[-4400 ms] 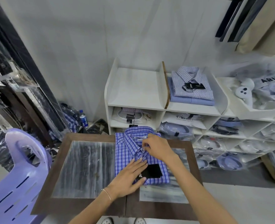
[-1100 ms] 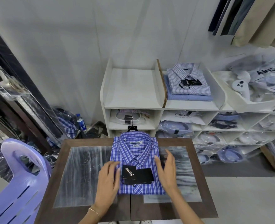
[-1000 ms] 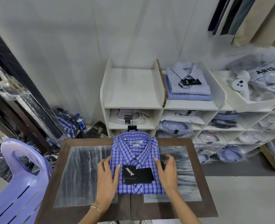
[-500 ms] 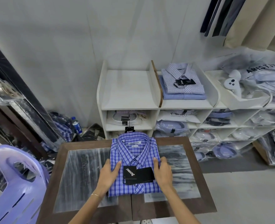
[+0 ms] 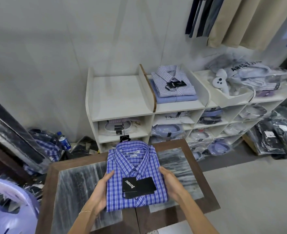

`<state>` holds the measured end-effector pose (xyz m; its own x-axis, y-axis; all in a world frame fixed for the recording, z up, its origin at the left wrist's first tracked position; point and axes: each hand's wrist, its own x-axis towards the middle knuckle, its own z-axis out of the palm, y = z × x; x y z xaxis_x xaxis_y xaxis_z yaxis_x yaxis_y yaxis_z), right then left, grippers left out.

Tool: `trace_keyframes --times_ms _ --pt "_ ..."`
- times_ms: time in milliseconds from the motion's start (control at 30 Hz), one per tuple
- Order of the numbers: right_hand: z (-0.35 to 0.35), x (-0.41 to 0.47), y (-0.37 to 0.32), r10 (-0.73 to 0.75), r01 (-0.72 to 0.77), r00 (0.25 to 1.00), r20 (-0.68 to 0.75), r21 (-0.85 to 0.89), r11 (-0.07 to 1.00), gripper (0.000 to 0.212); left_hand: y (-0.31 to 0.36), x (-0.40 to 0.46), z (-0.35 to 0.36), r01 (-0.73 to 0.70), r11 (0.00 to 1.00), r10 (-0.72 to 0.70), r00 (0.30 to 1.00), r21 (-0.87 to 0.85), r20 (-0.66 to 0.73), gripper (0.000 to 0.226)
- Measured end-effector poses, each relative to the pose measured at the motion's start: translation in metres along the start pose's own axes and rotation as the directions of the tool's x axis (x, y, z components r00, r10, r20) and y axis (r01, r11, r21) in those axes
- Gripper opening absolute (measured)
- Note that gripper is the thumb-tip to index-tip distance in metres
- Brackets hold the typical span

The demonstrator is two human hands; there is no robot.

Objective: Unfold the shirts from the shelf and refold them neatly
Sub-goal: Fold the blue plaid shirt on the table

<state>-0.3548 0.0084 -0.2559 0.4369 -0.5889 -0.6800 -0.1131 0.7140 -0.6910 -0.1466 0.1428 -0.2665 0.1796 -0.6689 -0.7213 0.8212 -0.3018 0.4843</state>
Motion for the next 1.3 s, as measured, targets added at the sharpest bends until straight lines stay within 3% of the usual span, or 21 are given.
trace_keyframes --times_ms 233,367,600,900,1067,1300 --pt "-0.004 -0.011 0.004 0.005 -0.018 0.996 0.088 0.146 0.989 0.046 -0.003 0.001 0.003 -0.061 0.998 0.061 0.996 0.007 0.066 0.028" --pt "-0.008 -0.016 0.007 0.014 -0.037 0.995 0.094 0.252 0.967 0.042 -0.004 -0.004 0.011 -0.081 0.996 0.077 0.994 0.039 0.079 0.03" --pt "-0.033 -0.022 0.008 0.023 -0.041 0.997 0.071 0.275 0.96 0.043 -0.015 -0.012 0.037 -0.098 0.993 0.09 0.991 0.071 0.098 0.024" --pt "-0.114 -0.046 -0.011 0.015 -0.041 0.996 0.086 0.306 0.951 0.047 -0.066 -0.016 0.108 -0.132 0.986 0.12 0.985 0.098 0.124 0.023" --pt "-0.173 -0.059 -0.018 0.038 -0.057 0.997 0.066 0.316 0.947 0.048 -0.108 -0.013 0.152 -0.125 0.986 0.113 0.987 0.107 0.113 0.041" --pt "-0.236 -0.068 -0.031 0.069 -0.077 0.997 0.039 0.306 0.949 0.041 -0.15 -0.008 0.207 -0.144 0.987 0.135 0.985 0.077 0.106 0.043"
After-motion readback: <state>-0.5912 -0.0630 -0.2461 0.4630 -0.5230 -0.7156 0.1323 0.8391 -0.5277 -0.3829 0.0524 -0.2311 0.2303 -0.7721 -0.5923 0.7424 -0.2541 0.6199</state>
